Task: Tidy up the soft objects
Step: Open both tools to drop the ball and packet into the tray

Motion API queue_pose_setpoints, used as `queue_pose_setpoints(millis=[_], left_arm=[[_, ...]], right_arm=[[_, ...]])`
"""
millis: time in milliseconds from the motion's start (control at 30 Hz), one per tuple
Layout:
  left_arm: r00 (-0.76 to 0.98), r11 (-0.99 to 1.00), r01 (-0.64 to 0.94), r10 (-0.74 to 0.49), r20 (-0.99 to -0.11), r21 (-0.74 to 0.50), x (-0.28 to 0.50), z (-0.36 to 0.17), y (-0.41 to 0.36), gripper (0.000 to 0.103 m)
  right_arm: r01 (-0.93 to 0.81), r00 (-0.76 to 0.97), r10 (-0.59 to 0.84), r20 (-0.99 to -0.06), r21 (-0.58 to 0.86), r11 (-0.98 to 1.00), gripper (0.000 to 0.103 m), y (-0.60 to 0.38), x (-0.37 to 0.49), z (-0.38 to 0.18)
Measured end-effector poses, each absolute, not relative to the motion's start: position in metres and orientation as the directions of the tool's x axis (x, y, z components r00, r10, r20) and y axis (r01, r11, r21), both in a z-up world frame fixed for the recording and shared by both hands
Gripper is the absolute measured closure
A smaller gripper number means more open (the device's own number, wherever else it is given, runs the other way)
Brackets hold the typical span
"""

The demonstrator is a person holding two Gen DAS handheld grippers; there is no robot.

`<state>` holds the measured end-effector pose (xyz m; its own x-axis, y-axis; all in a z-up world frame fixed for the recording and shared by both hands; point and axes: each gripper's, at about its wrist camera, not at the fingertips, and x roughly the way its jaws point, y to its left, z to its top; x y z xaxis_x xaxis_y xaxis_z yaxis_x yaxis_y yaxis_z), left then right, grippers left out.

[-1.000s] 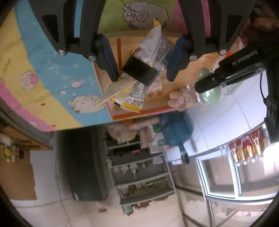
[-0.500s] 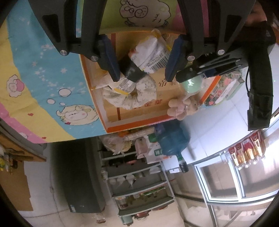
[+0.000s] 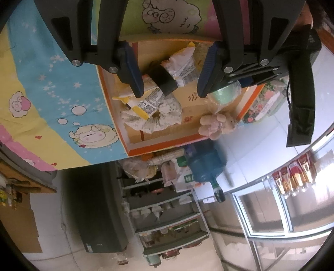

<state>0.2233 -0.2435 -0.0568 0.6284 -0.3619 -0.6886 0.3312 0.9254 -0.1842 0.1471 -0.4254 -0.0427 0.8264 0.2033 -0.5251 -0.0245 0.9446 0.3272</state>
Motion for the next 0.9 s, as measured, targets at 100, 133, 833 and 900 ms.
queue_pose_setpoints(millis=[100, 133, 833, 900], left_arm=[[0.656, 0.925, 0.329, -0.369, -0.659, -0.19, 0.214, -0.046, -0.239, 0.025], [0.66, 0.924, 0.329, -0.374, -0.651, -0.196, 0.212, -0.043, -0.238, 0.024], [0.801, 0.905, 0.386, -0.426, -0.421, -0.18, 0.127, 0.026, -0.208, 0.013], [0.804, 0.903, 0.394, -0.43, -0.411, -0.174, 0.121, 0.029, -0.206, 0.013]], right_arm=[[-0.016, 0.846, 0.186, -0.499, 0.326, 0.945, 0.048, -0.427, 0.135, -0.036], [-0.012, 0.853, 0.181, -0.49, 0.327, 0.945, 0.047, -0.427, 0.132, -0.033], [0.034, 0.931, 0.101, -0.35, 0.361, 0.932, 0.029, -0.418, 0.045, 0.008], [0.026, 0.932, 0.107, -0.346, 0.36, 0.932, 0.029, -0.412, 0.04, 0.01]])
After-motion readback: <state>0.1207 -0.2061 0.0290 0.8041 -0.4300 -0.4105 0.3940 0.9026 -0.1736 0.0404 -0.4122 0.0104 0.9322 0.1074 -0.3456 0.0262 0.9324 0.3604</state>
